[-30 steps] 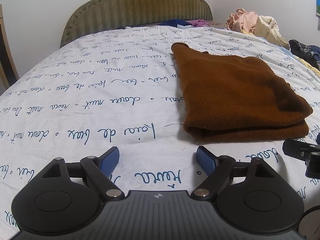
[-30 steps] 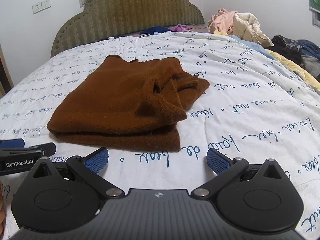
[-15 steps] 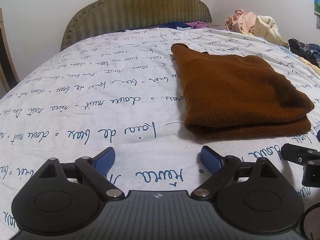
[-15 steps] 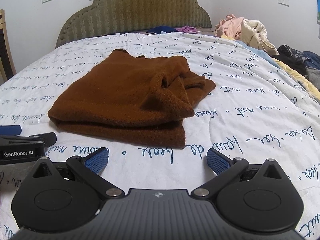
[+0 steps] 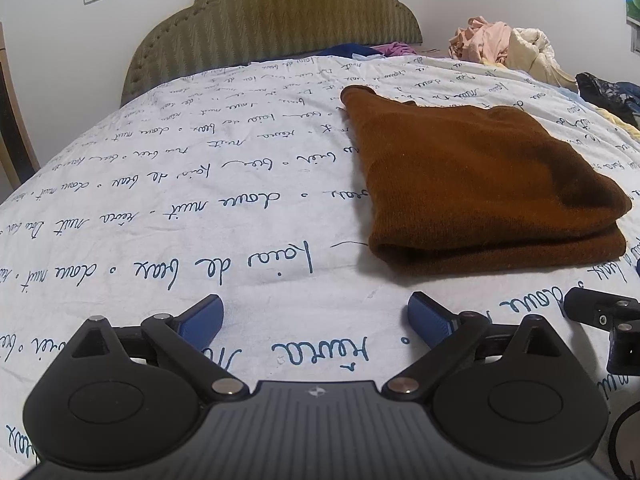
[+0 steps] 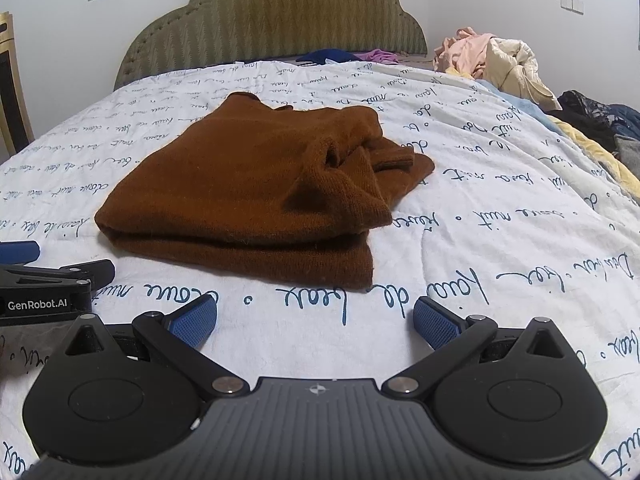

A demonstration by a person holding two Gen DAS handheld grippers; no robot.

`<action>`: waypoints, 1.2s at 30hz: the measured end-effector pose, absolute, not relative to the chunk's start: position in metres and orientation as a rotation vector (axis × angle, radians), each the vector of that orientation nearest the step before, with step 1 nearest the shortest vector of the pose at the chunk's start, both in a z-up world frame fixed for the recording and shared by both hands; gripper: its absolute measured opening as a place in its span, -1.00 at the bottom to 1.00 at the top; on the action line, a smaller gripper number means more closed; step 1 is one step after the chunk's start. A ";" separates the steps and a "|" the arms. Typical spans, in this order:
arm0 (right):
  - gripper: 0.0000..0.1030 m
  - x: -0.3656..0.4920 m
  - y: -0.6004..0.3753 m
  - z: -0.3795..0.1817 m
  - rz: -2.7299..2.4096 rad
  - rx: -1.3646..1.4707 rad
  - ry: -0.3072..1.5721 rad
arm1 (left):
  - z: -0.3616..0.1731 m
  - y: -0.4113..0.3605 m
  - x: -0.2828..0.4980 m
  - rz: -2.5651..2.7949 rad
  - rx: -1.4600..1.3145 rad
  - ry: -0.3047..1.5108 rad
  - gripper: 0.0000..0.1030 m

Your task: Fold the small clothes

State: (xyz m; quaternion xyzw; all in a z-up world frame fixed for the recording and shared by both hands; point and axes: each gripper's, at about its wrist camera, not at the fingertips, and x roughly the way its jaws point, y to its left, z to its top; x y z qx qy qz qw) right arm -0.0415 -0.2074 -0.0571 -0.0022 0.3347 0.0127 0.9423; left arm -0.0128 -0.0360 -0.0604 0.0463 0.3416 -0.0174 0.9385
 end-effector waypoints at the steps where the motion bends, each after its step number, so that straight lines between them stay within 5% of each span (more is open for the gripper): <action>1: 0.99 -0.042 -0.207 -0.057 0.025 -0.008 0.682 | -0.061 -0.036 -0.013 -0.035 0.094 0.698 0.94; 20: 0.99 -0.045 -0.216 -0.036 0.090 0.033 0.641 | -0.059 -0.035 -0.014 -0.062 0.103 0.699 0.97; 28: 0.99 -0.028 -0.245 -0.019 0.075 0.094 0.604 | -0.018 -0.028 -0.005 -0.119 0.170 0.599 0.97; 36: 0.99 0.039 -0.304 -0.023 0.148 0.393 0.685 | -0.005 -0.004 0.100 -0.355 -0.153 0.858 0.97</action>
